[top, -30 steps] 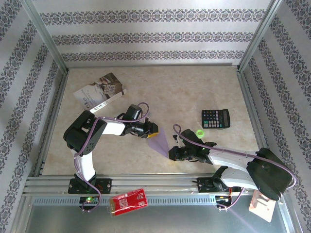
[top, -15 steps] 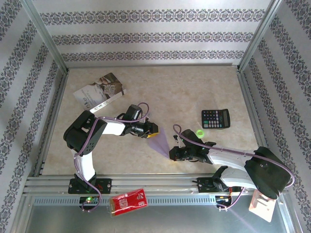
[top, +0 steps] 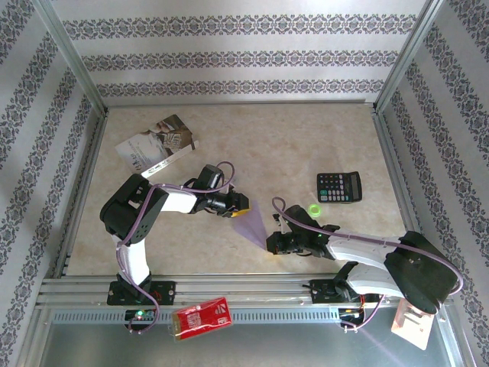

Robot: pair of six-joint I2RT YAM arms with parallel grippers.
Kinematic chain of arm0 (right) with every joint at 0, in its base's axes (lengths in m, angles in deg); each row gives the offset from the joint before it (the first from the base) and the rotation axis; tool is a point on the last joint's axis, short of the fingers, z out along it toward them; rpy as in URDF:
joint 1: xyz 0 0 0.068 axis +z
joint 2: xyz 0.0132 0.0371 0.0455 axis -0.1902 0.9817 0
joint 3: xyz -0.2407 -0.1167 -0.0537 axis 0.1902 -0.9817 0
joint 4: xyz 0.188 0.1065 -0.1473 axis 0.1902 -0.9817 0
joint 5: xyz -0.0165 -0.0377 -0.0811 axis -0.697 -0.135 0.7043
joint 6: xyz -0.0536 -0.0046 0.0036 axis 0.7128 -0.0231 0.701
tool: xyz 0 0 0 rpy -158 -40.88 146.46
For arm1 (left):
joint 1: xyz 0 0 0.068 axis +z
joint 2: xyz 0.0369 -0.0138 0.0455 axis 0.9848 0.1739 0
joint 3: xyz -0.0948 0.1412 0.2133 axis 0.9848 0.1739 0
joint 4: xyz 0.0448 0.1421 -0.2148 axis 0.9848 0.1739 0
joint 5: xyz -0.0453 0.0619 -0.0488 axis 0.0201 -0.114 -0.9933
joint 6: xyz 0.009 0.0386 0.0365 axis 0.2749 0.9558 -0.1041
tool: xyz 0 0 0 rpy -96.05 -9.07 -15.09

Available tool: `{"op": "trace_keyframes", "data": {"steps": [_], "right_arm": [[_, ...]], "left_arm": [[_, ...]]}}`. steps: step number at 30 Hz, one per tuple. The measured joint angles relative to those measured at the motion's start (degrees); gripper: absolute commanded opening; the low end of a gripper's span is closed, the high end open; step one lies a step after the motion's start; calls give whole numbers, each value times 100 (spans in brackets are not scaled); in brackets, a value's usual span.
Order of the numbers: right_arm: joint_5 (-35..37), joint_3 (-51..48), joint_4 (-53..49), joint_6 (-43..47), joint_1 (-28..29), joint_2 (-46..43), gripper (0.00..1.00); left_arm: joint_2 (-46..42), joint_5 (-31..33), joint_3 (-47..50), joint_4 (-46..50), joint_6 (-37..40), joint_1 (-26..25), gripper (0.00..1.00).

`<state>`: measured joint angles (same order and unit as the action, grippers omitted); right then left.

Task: Fold a paper plane with a square sheet of paper (pick it up from the middle)
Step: Fourth fold the wing at the center of the table.

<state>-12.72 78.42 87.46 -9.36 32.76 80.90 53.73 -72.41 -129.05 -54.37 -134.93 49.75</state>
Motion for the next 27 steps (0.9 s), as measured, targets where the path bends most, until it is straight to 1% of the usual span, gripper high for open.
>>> {"op": "trace_keyframes", "data": {"steps": [6,14,22,27], "right_arm": [[125,-136,197,-68,157,-98,3],[374,-286,146,-289,372,-411,2],[485,-299,-776,-350,413,-1209,2],[507,20,-1010,-348,402,-1285,2]], "left_arm": [[0,0,0,9,85,-2,32],[11,2,-70,179,275,-2,32],[24,-7,-103,243,319,-2,32],[24,-7,-103,243,319,-2,32]]}}
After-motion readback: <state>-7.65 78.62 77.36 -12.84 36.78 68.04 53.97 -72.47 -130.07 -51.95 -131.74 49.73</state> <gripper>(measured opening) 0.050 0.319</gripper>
